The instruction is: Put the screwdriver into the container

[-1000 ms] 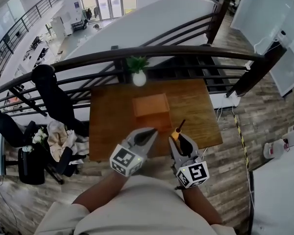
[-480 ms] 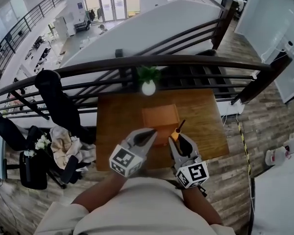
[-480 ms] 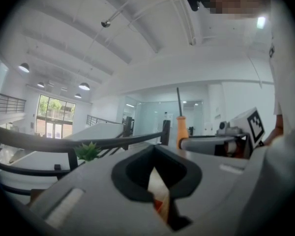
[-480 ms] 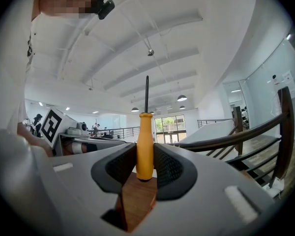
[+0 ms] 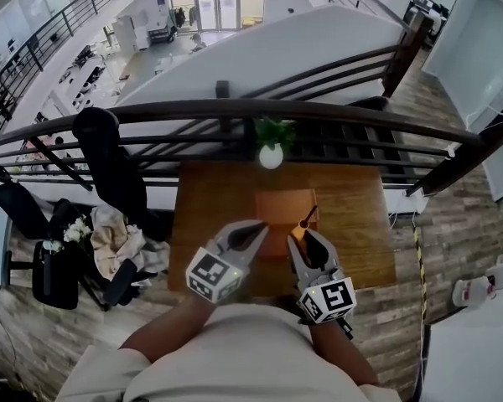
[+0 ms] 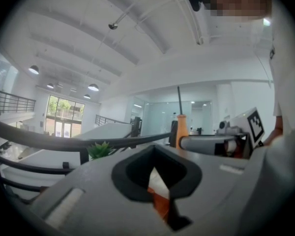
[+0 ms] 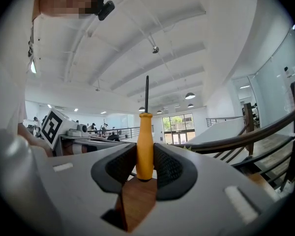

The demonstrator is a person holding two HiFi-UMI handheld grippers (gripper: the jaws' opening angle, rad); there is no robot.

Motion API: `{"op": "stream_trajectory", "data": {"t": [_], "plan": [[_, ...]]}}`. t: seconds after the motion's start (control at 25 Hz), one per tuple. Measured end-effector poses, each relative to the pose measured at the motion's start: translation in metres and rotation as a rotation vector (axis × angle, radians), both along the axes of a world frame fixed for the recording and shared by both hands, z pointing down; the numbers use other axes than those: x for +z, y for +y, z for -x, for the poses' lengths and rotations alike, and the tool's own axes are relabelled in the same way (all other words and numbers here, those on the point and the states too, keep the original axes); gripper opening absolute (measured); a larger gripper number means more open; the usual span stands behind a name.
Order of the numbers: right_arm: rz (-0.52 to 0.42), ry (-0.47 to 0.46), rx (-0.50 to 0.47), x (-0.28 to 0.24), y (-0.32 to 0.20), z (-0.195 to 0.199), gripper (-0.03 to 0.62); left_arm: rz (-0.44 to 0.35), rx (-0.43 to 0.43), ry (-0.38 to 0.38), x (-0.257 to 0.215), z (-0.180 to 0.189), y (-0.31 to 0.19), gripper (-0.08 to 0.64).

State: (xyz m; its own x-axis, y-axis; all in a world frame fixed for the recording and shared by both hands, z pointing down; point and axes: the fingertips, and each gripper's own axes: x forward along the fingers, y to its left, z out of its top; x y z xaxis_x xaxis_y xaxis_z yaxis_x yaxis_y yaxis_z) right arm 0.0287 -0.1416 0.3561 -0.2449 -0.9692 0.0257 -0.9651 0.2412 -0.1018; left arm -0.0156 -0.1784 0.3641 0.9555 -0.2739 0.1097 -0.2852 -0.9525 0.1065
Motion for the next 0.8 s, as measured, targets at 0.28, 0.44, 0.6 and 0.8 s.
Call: {"op": "stream_trajectory", "data": {"t": [0.28,0.44,0.6,0.8], "plan": [[0.011,-0.008,-0.068,0.002,-0.02,-0.015,0.117,0.012,-0.079,-0.005,0.002,-0.009,-0.018,0.003],[0.024,-0.008,-0.109,0.007,-0.031,-0.028,0.117,0.016,-0.133,0.002,0.006,-0.019,-0.028,0.003],[0.026,-0.005,-0.159,0.006,-0.041,-0.044,0.117,0.022,-0.178,-0.001,0.007,-0.033,-0.035,0.003],[0.029,0.0,-0.212,0.006,-0.05,-0.065,0.117,0.021,-0.23,0.004,0.005,-0.053,-0.042,0.003]]}}
